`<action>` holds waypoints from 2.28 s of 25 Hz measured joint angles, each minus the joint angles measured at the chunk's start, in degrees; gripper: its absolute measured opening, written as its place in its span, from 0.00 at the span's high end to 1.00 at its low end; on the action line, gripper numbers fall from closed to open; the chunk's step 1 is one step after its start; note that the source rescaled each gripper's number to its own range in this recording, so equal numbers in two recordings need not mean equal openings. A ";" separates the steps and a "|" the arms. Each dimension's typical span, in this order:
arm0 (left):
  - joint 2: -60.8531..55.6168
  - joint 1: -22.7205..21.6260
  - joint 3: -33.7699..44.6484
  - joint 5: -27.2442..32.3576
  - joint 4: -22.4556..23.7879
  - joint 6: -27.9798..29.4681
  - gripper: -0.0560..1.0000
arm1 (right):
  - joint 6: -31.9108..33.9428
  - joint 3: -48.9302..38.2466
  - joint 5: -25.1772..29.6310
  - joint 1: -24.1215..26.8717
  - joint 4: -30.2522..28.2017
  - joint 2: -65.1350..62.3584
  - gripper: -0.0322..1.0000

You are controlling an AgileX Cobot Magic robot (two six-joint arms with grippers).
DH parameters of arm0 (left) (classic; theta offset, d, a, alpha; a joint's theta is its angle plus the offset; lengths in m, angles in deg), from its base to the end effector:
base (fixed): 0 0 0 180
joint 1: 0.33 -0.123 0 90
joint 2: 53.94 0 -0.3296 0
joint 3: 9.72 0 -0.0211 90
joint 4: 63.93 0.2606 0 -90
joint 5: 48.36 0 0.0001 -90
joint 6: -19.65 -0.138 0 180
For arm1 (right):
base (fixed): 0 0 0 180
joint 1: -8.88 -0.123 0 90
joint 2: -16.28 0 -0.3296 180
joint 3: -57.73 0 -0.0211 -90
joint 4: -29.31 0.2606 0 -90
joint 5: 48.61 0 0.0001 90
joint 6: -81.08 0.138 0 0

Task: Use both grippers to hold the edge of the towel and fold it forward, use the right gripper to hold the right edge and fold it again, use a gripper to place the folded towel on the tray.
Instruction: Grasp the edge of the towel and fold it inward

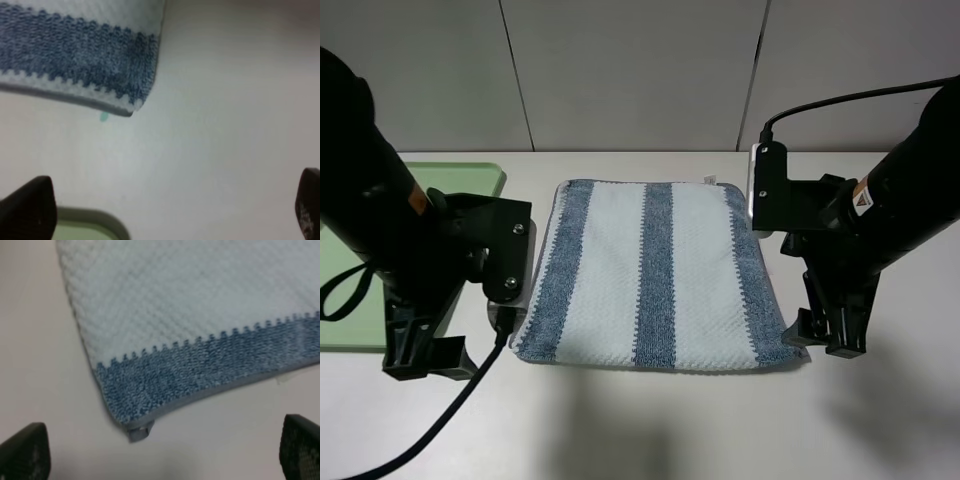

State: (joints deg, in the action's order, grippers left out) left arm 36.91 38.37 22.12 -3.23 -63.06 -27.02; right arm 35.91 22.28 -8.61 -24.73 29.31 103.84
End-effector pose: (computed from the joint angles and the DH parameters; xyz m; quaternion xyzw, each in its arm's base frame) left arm 0.2075 -0.1643 0.1947 0.6776 0.7277 0.0133 0.1054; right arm 0.2134 0.1418 0.1960 -0.6276 0.7644 -0.0149 0.1470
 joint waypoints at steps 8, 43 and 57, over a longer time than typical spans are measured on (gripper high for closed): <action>4.66 0.00 0.00 -3.15 1.11 -3.73 0.05 | -1.96 -0.06 -1.11 -0.09 -1.38 5.71 0.00; 8.51 0.00 -0.02 -11.71 -1.18 -9.82 0.07 | -5.85 -2.86 -14.87 -1.16 -1.71 24.07 0.00; 21.77 0.00 -0.13 -20.51 -1.18 -10.77 0.07 | -5.85 -2.79 -14.81 -1.16 -1.60 24.08 0.00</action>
State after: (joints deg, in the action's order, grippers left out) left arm 58.69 38.37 22.00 -23.75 -64.24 -37.80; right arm 30.06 19.49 -23.42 -25.89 27.70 127.93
